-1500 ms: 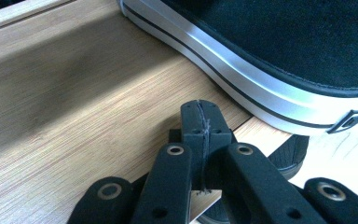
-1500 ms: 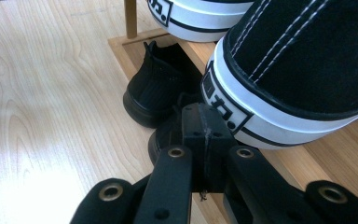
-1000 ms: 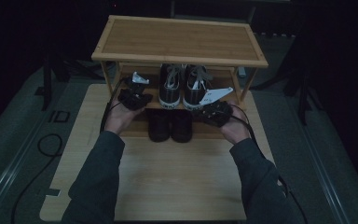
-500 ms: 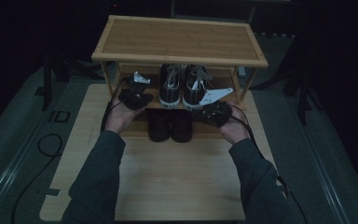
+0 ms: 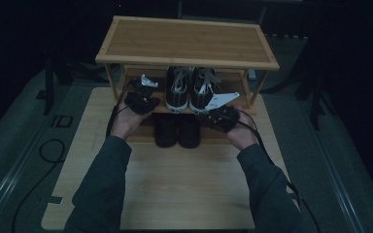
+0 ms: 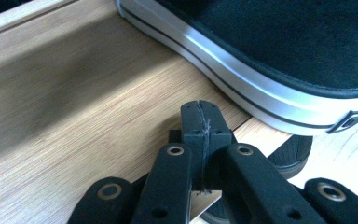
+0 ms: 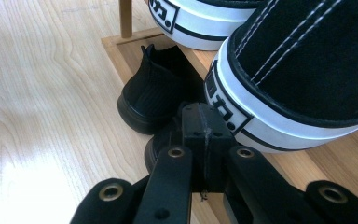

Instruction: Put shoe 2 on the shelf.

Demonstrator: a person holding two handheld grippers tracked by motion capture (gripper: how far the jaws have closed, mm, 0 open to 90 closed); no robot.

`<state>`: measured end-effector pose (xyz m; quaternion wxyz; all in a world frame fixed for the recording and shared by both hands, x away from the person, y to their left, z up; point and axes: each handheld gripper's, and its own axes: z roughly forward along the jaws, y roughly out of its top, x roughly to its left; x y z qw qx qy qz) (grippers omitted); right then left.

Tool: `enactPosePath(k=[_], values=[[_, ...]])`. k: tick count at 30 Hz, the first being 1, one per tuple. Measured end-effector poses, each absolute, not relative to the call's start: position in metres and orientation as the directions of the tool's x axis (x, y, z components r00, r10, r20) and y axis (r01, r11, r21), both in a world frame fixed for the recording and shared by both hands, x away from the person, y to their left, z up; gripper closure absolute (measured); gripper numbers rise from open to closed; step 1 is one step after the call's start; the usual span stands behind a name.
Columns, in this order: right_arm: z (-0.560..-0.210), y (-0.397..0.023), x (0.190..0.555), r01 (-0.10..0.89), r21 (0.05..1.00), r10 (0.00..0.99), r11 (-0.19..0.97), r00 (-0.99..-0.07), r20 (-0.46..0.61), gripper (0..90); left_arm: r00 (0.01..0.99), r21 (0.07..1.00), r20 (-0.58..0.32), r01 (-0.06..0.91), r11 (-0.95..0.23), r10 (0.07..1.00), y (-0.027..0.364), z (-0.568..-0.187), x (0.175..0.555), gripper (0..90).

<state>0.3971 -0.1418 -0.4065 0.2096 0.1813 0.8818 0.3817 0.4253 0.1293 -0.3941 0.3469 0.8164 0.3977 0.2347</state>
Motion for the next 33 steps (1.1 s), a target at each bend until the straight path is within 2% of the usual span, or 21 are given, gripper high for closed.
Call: enactPosePath(k=[7, 23, 33], values=[[-0.408, -0.144, 0.395, 0.153, 0.743, 0.465, 0.651, -0.855, -0.232, 90.0, 0.595, 0.741, 0.13, 0.473, -0.476, 0.793, 0.115, -0.39, 0.424, 90.0], [-0.419, -0.152, 0.394, 0.178, 0.732, 0.47, 0.657, -0.857, -0.214, 90.0, 0.594, 0.754, 0.085, 0.486, -0.441, 0.8, 0.114, -0.391, 0.423, 90.0], [-0.424, -0.156, 0.394, 0.187, 0.733, 0.472, 0.655, -0.858, -0.204, 90.0, 0.601, 0.755, 0.097, 0.474, -0.452, 0.793, 0.113, -0.391, 0.422, 90.0]])
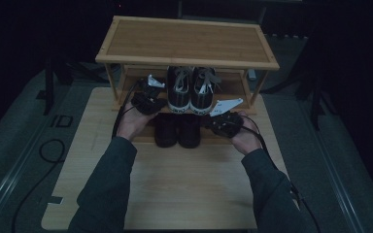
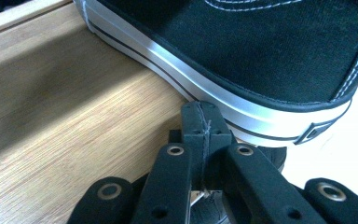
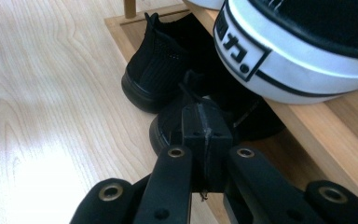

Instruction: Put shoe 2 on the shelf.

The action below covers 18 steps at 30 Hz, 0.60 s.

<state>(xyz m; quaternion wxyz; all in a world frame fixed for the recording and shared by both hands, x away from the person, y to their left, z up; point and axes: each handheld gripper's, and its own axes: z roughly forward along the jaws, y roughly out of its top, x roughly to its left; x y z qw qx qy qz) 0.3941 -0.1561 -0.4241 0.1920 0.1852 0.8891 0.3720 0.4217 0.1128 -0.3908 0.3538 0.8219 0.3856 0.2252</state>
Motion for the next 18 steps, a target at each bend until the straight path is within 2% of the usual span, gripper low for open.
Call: enactPosePath(k=[18], values=[[-0.433, -0.168, 0.392, 0.217, 0.708, 0.488, 0.672, -0.849, -0.202, 90.0, 0.587, 0.772, 0.113, 0.456, -0.443, 0.801, 0.131, -0.385, 0.409, 89.4]])
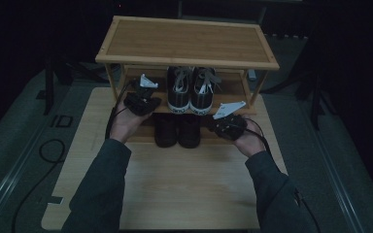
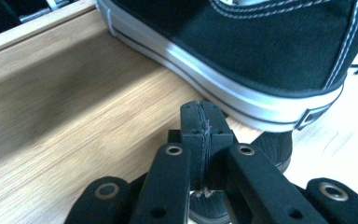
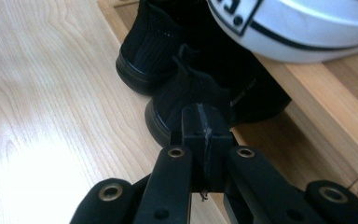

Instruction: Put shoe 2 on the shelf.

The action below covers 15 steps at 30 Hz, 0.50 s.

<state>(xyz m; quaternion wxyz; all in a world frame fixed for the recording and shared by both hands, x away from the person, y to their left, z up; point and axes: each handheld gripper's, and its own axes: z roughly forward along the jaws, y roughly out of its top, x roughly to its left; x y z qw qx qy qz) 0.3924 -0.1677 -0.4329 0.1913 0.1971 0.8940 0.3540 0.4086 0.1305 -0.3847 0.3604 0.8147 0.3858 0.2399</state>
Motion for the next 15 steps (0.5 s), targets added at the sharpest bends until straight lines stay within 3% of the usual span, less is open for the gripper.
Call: enactPosePath(k=[15], values=[[-0.449, -0.177, 0.391, 0.247, 0.689, 0.502, 0.681, -0.843, -0.193, 90.0, 0.631, 0.77, 0.165, 0.397, -0.499, 0.758, 0.136, -0.378, 0.386, 87.4]])
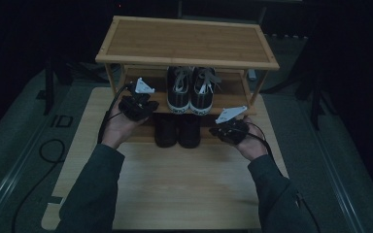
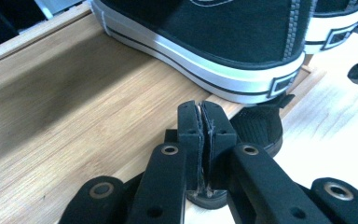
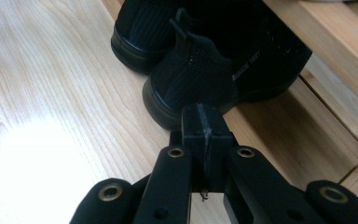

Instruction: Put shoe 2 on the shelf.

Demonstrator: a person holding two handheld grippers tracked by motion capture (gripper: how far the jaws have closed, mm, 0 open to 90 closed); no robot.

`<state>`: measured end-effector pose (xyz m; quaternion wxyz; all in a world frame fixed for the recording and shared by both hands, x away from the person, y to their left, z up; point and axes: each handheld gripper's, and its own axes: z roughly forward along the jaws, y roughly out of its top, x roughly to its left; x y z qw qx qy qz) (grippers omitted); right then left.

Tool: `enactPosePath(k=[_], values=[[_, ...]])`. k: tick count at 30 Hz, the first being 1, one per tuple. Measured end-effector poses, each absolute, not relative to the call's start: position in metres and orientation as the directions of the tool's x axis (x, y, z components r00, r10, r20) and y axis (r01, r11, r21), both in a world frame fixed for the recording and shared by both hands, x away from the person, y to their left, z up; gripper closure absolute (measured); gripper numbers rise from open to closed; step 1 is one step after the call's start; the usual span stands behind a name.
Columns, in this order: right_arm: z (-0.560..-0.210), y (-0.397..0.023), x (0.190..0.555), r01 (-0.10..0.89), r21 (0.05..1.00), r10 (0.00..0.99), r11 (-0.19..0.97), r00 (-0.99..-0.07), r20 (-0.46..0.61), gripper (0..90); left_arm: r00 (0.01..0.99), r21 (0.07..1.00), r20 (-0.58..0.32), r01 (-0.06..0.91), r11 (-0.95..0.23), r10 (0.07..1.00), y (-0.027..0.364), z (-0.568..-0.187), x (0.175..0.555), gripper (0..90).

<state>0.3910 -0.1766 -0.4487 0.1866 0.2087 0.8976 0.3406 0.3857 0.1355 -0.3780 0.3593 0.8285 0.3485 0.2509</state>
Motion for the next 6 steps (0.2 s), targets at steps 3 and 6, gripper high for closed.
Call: enactPosePath(k=[3, 6], values=[[-0.4497, -0.1776, 0.3908, 0.249, 0.686, 0.502, 0.684, -0.842, -0.195, 90.0, 0.636, 0.764, 0.173, 0.395, -0.51, 0.752, 0.1347, -0.3784, 0.3841, 87.4], [-0.4499, -0.1782, 0.3913, 0.248, 0.683, 0.501, 0.687, -0.842, -0.198, 90.0, 0.64, 0.756, 0.185, 0.392, -0.524, 0.746, 0.1348, -0.3796, 0.3833, 87.4]])
